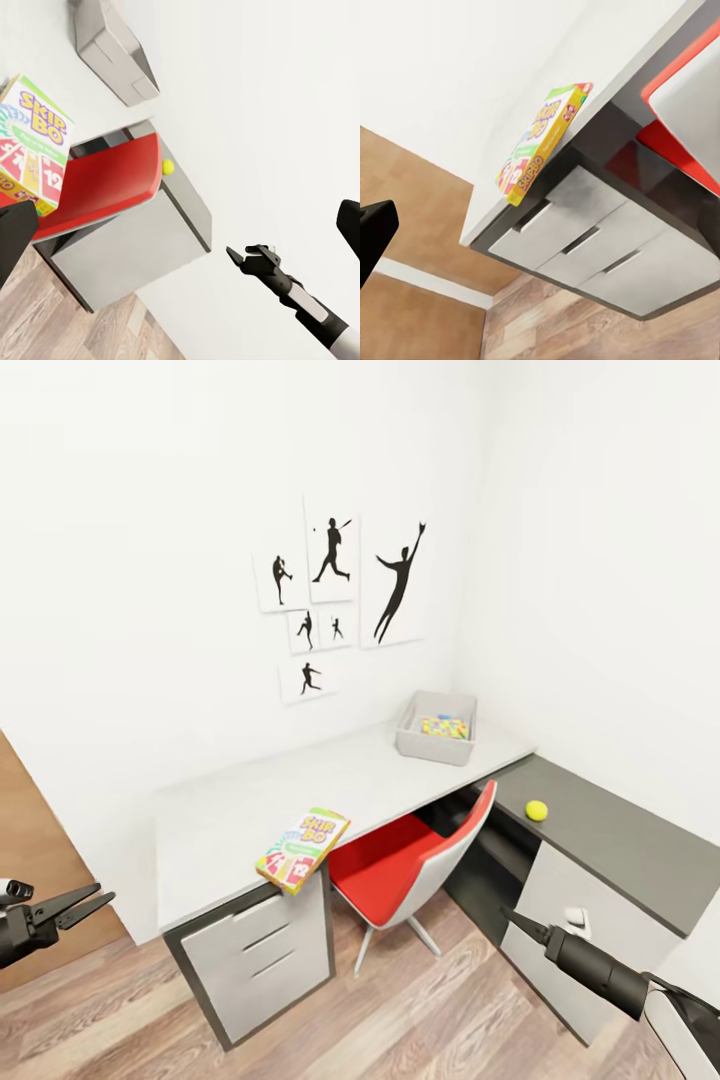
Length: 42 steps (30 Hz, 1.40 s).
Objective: Put all the toys in the child's room - the three board games (two on the bed and one on the table), the two jigsaw puzzles on the table, and the tennis ball on the table - inside the toy box on the table in the child's room.
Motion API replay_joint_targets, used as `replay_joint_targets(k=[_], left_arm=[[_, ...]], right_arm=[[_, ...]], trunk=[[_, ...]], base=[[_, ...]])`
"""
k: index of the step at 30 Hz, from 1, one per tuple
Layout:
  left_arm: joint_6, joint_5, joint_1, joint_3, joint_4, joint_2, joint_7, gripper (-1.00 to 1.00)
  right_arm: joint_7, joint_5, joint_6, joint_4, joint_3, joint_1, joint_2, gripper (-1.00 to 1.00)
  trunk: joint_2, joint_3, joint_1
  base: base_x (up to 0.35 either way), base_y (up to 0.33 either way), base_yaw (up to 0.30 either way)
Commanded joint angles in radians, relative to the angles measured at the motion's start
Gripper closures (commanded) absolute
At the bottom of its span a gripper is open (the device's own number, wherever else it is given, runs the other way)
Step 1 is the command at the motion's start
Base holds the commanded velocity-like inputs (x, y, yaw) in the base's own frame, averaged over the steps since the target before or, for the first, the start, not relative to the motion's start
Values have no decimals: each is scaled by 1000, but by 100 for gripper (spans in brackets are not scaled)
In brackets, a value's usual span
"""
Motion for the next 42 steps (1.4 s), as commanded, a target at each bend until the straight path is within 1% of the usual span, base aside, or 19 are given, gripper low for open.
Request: replay_joint_targets(k=[1, 9, 24, 33, 42], left_arm=[[11, -1, -1, 0, 0, 0, -4, -100], [10, -1, -1, -1, 0, -1, -4, -100], [10, -1, -1, -3, -2, -4, -4, -100], [10, -1, -1, -5, -4, -4, -4, -100], [9, -1, -1, -6, -5, -5, -4, -100]], right_arm=[[1, -7, 8, 0, 0, -1, 0, -100], [1, -7, 8, 0, -1, -1, -1, -100], [1, -8, 8, 0, -2, -1, -1, -100], [2, -8, 8, 0, -2, -1, -1, -100], [1, -9, 9, 1, -2, -1, -1, -100]], trunk=[[-1, 0, 0], [-1, 13, 0], [-1, 37, 0], [-1, 52, 0], [-1, 67, 0]], base=[[-87, 0, 64], [-114, 0, 64], [-23, -9, 40], [-83, -132, 3], [-15, -232, 0]])
